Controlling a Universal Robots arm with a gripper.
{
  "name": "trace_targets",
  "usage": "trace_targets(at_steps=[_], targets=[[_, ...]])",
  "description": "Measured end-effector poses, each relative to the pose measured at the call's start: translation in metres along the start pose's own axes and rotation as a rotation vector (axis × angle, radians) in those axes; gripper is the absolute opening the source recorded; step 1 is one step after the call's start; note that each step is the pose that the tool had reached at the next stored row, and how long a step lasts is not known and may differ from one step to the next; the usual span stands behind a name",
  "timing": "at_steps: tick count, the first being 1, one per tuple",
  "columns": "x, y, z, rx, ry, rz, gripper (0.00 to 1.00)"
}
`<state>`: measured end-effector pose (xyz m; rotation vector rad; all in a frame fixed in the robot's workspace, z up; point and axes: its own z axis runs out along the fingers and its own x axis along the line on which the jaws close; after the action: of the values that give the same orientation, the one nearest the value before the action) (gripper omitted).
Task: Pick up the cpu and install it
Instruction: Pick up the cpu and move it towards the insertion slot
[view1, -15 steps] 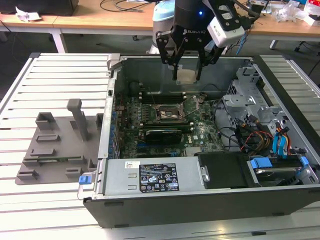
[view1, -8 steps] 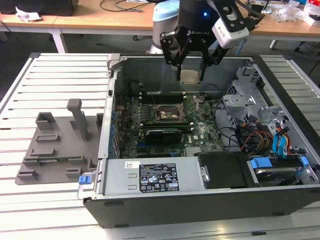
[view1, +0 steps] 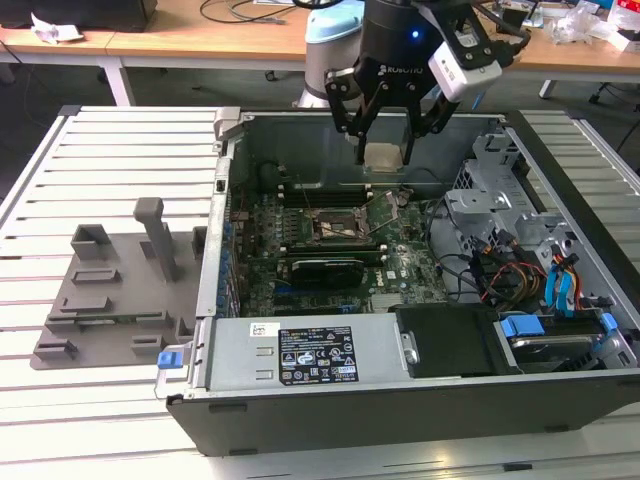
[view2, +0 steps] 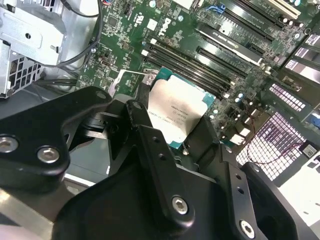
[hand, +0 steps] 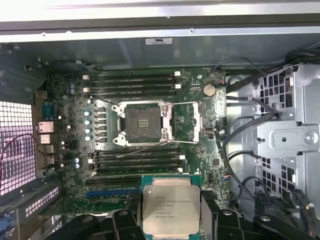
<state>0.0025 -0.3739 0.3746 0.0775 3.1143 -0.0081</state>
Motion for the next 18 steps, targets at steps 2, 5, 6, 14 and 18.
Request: trace_targets(at_steps=[2, 5, 6, 14, 18], targets=[[0.0002, 0.0028, 0.0028, 0.0001, 0.0002, 0.003, 0.55], [0.0006, 0.0076, 0.0064, 0.0101, -0.0003, -0.002, 0.55], [0.0006, 0.0086, 0.0075, 0.0124, -0.0004, -0.005, 0.55], [0.0009, 0.0096, 0.0152, 0.0173, -0.0007, -0.008, 0.55], [0.001, 0.0096, 0.0197, 0.0174, -0.0007, -0.008, 0.55]])
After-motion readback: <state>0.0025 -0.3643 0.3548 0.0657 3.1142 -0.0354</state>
